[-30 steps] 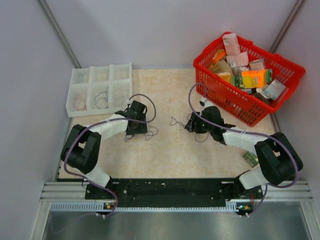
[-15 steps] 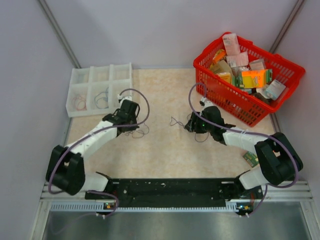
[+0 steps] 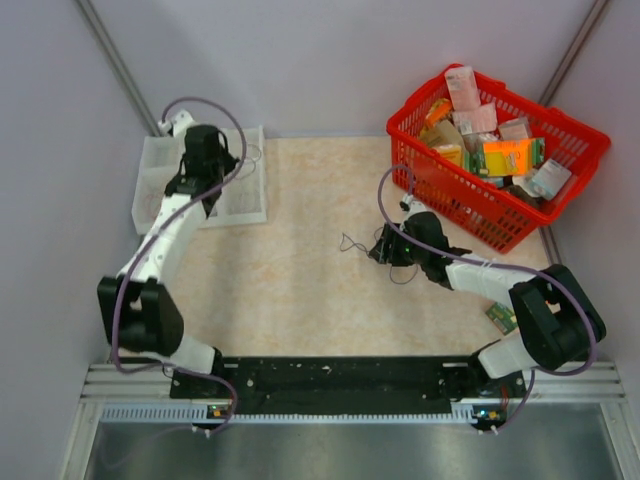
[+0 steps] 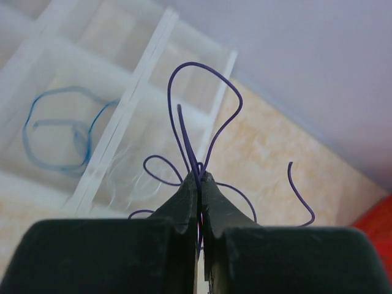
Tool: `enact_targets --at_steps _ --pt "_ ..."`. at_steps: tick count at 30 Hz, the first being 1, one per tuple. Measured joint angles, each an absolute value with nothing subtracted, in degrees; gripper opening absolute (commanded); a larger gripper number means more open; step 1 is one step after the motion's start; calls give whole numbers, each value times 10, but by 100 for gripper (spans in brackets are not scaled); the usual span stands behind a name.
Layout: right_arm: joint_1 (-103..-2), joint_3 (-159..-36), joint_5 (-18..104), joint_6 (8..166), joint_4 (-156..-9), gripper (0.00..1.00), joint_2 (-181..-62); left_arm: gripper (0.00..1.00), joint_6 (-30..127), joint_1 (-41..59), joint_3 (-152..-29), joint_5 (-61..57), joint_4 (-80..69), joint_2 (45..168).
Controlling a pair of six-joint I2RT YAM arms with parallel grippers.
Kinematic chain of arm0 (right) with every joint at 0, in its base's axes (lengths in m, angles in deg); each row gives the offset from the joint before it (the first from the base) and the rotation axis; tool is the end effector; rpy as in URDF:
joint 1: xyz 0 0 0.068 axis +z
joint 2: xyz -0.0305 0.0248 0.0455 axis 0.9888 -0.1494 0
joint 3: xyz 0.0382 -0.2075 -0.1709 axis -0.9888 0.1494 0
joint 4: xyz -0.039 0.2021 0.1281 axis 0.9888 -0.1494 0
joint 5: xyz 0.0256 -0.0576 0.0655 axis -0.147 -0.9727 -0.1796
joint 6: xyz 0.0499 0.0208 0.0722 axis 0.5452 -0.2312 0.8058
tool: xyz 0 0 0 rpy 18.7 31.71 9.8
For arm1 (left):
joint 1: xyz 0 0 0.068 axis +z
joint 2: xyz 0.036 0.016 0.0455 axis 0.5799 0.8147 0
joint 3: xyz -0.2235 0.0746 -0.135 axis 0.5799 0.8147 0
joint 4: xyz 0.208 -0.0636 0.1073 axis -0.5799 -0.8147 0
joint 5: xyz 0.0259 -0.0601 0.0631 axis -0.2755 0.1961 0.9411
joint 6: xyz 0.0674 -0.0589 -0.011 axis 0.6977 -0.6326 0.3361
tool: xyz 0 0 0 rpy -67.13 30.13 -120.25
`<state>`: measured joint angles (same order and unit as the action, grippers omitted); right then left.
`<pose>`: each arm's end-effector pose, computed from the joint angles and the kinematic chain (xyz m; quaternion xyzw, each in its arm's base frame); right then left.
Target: Untangle the cables
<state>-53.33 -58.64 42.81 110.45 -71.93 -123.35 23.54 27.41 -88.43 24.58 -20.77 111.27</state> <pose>0.2680 0.1553 0.1623 -0.0141 0.8905 0.2726 0.3640 0.3456 -0.0234 0.3304 -0.2874 0.7806 -0.0816 0.5489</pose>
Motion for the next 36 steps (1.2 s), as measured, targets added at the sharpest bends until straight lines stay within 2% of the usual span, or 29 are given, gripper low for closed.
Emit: enact_targets --at_steps 4,8,15,20,21,22,24,28,36 --pt "-535 -586 428 1105 -719 51 -1234 0 202 297 -1122 221 -220 1316" --pt "-536 -586 428 1104 -719 51 -1234 0 145 320 -1275 185 -220 1460" --pt "-539 -586 428 1104 -719 51 -1237 0 -46 369 -1245 138 -144 1567" --pt "-539 -586 429 1105 -716 51 -1240 0 -107 372 -1269 137 -127 1637" --pt "-539 -586 429 1104 -716 51 -1241 5 -116 371 -1274 136 -127 1644" --pt "-539 -586 429 1104 -716 51 -1243 18 -126 370 -1279 133 -128 1650" --pt "-539 -586 430 1105 -716 51 -1246 38 -140 367 -1284 125 -129 1656" --pt "-539 -586 432 1105 -714 51 -1247 64 -151 365 -1291 117 -143 1653" --pt "-539 -586 433 1104 -712 51 -1247 72 -141 365 -1201 127 -154 1546"
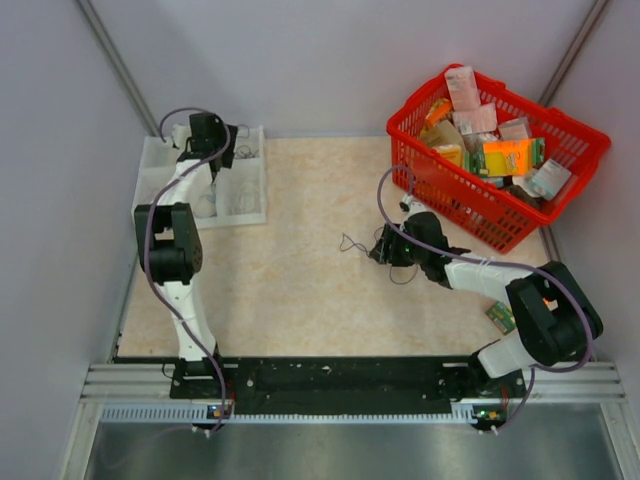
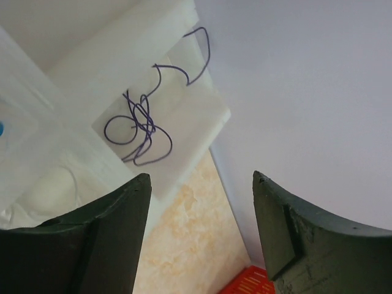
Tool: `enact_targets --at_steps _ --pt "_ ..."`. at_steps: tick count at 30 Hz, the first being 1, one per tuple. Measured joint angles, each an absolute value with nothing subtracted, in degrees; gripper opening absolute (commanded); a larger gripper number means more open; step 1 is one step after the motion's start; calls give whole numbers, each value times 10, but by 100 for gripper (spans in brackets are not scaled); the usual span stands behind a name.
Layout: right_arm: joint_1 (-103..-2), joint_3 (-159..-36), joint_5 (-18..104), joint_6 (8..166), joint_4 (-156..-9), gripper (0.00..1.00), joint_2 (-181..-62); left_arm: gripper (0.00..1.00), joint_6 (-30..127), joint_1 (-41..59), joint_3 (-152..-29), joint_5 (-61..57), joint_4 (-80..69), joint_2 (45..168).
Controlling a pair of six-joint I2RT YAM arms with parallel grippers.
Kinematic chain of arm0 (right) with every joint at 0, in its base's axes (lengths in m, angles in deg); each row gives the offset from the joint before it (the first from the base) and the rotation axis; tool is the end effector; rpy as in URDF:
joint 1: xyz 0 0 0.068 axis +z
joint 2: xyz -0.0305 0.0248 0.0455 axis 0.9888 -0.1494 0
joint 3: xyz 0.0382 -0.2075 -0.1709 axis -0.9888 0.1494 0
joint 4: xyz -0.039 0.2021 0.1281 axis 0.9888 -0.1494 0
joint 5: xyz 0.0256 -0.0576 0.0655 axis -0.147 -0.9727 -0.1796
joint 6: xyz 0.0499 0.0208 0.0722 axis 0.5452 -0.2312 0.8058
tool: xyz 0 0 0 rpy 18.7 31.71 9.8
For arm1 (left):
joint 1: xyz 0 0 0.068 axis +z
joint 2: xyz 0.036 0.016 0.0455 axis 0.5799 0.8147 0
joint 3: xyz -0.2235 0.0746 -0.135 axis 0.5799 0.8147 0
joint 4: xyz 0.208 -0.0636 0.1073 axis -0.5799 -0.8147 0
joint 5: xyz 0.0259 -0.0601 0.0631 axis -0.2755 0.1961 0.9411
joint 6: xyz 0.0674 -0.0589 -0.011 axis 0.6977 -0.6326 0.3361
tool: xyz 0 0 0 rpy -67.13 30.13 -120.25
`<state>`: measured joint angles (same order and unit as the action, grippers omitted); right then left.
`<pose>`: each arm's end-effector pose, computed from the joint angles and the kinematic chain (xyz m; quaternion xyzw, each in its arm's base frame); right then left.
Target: Untangle the cables
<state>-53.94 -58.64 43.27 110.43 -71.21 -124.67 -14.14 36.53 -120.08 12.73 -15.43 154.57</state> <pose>0.2712 0.1540 0.1572 -0.0110 0.8927 0.2715 0.3595 0.5294 0.0190 0.2264 -0.5505 0.6682 -0.2581 0.4287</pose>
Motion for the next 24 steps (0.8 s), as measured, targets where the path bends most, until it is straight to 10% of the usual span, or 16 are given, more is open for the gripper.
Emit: enact_targets --at_steps 12,24 --pt "-540 -627 411 1086 -756 57 -1274 72 -119 341 -904 10 -71 1223" --pt "-522 -665 299 1059 -840 58 -1294 70 24 91 -501 6 -67 895"
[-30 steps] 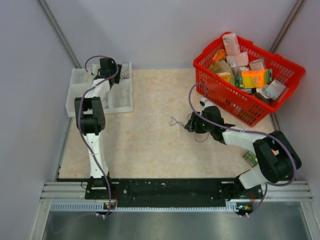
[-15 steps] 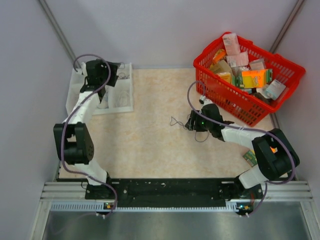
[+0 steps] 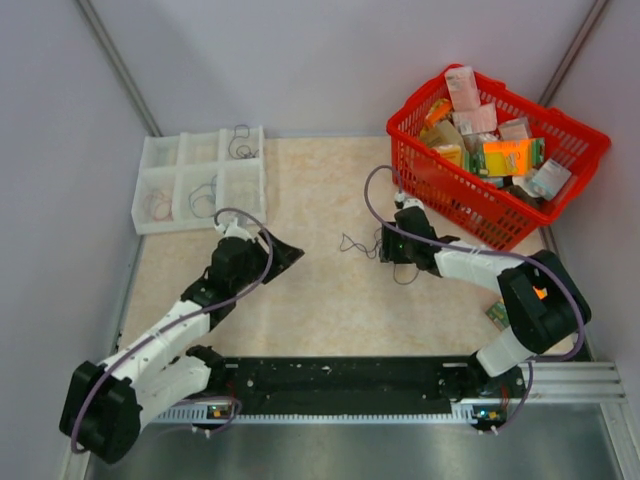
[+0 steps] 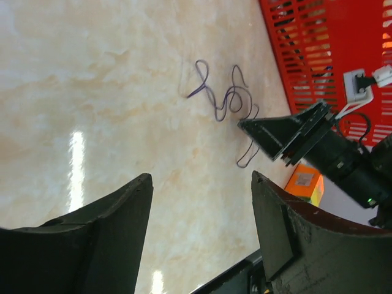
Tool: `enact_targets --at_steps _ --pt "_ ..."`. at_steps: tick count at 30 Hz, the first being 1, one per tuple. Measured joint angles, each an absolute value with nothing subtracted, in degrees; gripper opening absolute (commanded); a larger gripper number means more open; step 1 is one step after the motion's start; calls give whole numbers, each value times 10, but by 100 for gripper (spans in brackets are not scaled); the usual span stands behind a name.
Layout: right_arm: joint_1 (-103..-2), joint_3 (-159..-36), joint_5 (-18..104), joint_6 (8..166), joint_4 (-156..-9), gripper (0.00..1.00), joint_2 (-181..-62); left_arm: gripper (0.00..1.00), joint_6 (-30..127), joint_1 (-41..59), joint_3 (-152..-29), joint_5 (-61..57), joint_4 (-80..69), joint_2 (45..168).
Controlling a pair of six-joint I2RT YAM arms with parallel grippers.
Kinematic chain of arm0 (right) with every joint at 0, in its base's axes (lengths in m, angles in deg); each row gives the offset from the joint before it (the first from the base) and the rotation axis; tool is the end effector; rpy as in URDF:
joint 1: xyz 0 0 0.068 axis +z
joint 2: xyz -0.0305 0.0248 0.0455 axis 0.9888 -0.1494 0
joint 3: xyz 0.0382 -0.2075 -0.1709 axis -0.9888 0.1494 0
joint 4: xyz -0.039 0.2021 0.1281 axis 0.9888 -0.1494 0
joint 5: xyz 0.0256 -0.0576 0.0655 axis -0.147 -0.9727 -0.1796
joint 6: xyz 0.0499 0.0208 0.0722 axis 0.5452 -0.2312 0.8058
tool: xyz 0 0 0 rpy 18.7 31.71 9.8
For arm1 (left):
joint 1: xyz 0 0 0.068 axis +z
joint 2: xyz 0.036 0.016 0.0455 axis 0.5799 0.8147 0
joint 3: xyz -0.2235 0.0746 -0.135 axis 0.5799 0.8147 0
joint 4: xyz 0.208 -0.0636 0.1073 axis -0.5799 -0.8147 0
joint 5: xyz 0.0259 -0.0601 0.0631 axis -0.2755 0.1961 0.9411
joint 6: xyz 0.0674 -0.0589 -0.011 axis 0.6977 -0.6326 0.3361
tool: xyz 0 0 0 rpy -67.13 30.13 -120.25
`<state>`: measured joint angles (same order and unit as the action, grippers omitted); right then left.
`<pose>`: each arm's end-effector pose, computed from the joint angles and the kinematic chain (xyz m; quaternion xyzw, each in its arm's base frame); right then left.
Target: Untangle the cables
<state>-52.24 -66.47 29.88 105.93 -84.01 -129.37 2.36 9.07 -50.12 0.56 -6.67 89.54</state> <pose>0.2854 0.1510 0.1497 -0.0116 0.9282 0.1335 0.3473 0.2194 -0.1179 0.2212 -0.2035 0.8241 -0.3848 0.3624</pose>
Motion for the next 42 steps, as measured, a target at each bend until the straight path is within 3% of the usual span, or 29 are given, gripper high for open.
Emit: enact_targets --at_steps 6,11,15,20,25,30,36,42 --pt "-505 -665 230 1043 -860 68 -1288 70 16 90 -330 -30 -28 775" --pt "-505 -665 198 1040 -876 71 -1288 69 15 78 -317 -51 -37 764" --pt "-508 -679 209 1038 -882 59 -1300 67 16 71 -324 -57 -38 763" --pt "-507 -692 237 1027 -874 35 -1324 67 18 59 -337 -61 -39 775" --pt "-498 -692 280 1013 -872 0 -1335 67 24 54 -348 -58 -56 774" --pt "-477 -692 421 999 -814 0 -1336 67 47 53 -376 -43 -100 761" --pt "-470 -612 631 1026 -642 0 -1276 68 83 53 -423 -17 -151 740" --pt "-470 -592 740 1067 -524 0 -1258 68 110 53 -445 -11 -175 736"
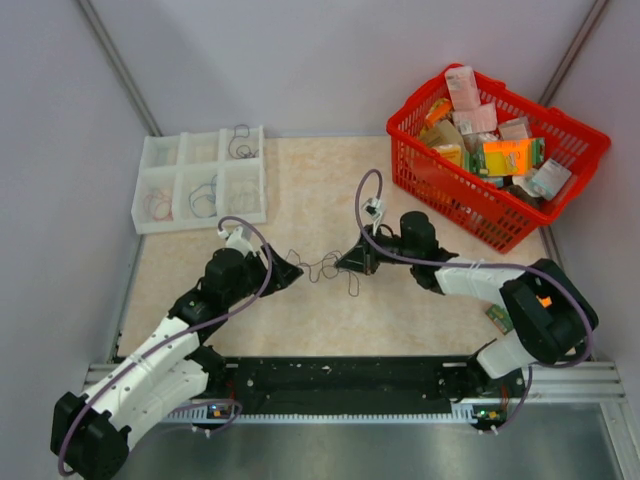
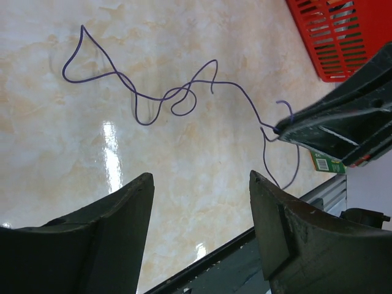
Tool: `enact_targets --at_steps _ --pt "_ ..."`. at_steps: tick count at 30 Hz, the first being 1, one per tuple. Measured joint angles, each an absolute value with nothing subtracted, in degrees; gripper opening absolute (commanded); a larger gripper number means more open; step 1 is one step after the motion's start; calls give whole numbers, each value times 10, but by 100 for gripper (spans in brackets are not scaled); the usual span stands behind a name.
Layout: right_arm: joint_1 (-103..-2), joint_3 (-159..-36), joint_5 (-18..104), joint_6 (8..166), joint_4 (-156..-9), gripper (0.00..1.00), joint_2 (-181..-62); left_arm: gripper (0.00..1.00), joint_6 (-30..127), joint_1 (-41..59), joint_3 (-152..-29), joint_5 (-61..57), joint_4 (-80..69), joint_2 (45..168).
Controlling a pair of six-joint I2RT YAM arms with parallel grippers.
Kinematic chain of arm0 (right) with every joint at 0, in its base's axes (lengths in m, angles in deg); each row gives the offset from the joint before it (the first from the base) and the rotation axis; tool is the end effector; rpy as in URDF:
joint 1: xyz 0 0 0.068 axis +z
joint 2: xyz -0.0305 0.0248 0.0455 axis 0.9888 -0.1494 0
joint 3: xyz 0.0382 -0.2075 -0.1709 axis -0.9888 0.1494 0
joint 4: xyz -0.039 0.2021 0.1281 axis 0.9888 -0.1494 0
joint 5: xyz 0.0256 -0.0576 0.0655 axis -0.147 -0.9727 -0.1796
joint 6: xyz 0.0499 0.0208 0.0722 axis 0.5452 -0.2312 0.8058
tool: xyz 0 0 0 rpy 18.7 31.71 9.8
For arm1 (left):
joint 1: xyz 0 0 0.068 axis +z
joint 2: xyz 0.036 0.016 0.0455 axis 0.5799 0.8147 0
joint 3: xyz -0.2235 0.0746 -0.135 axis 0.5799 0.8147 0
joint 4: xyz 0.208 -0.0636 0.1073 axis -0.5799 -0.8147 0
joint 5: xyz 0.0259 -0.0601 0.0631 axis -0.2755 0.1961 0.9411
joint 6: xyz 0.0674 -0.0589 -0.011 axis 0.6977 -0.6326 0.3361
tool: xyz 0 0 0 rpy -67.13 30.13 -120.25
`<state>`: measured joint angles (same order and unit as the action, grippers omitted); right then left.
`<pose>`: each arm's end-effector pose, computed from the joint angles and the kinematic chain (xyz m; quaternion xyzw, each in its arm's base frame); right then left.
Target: Untangle the cables
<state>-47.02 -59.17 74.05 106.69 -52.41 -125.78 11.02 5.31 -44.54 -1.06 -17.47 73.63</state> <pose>0.2370 0.2236 0.2043 -0.2473 0.7504 0.5124 0.3364 0.1650 -0.1079 0.2157 -0.1062 0.8439 -0.3758 0.3678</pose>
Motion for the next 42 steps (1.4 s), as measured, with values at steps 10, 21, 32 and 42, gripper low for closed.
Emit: enact_targets --at_steps 10,21,32,42 --pt "-463 -549 876 1236 -259 27 -1298 67 126 53 -447 3 -193 712" --pt "-385 -702 593 1068 -709 64 -1269 86 144 49 -448 17 -210 717" --pt "-488 -508 425 1076 -694 68 -1103 81 253 -69 -628 52 -270 994" --pt "-542 -426 369 1094 -643 72 -932 89 404 -204 -788 181 -372 1253"
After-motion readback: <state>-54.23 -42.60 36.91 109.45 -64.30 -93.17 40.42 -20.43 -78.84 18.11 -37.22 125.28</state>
